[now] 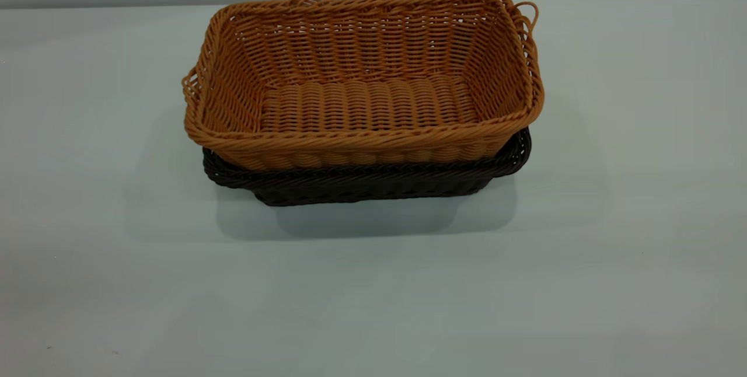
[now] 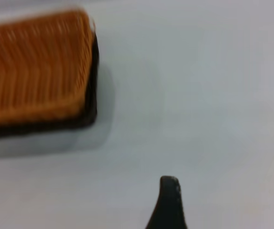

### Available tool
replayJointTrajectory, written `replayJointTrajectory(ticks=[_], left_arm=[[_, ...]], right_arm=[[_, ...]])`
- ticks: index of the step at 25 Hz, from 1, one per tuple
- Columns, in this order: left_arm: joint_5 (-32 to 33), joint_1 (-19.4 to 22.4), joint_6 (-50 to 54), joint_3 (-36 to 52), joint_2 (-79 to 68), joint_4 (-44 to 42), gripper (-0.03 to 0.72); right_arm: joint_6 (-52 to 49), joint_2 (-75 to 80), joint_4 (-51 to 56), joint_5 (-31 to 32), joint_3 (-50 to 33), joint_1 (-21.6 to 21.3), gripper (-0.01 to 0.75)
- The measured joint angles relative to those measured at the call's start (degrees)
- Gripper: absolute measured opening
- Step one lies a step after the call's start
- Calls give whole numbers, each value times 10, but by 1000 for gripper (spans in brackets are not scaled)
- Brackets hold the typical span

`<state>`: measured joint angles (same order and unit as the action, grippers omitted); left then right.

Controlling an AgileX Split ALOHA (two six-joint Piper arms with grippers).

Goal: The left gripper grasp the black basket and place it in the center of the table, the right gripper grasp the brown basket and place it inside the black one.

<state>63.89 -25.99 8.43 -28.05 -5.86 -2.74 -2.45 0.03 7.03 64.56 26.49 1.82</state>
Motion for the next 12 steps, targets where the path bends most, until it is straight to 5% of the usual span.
replayJointTrajectory(ticks=[12], left_arm=[[0,247,0,0,31,1,419]], right_arm=[[0,-9,2,4,1,-1,544]])
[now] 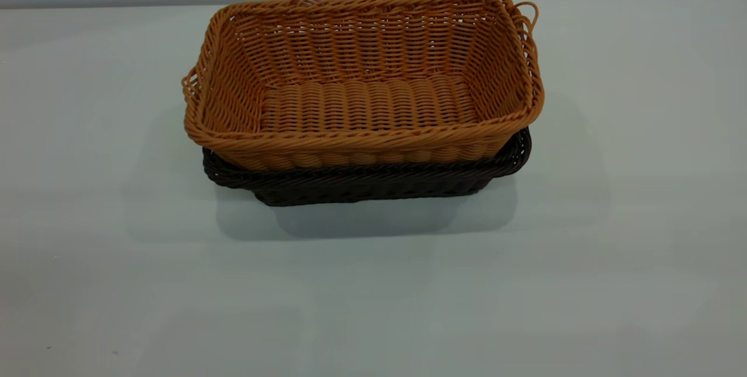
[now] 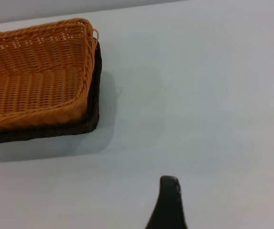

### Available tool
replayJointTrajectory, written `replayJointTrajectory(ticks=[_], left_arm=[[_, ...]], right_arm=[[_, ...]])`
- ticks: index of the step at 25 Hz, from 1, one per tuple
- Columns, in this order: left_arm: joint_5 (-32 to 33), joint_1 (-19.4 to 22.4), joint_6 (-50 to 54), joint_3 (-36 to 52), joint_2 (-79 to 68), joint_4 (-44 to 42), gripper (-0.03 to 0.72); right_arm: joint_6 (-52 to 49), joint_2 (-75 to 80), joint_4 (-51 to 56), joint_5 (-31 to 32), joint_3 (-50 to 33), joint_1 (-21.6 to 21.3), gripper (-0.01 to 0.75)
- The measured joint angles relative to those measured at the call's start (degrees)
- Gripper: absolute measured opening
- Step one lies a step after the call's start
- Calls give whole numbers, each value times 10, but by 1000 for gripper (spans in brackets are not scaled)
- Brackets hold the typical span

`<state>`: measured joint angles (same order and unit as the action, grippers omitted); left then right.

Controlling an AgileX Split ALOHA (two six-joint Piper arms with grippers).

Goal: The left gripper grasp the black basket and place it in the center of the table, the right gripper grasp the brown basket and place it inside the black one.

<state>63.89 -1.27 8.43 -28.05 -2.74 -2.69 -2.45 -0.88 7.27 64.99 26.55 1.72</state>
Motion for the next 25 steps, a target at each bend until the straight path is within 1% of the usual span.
replayJointTrajectory(ticks=[2,4,25], left_arm=[[1,21,0,0,28,0,419],[8,28,0,-1,38,0,419],[13,28,0,-1,39,0,419]], right_arm=[[0,0,0,0,-1,2,544],[0,0,0,0,-1,7,544],[0,0,0,0,-1,11,544]])
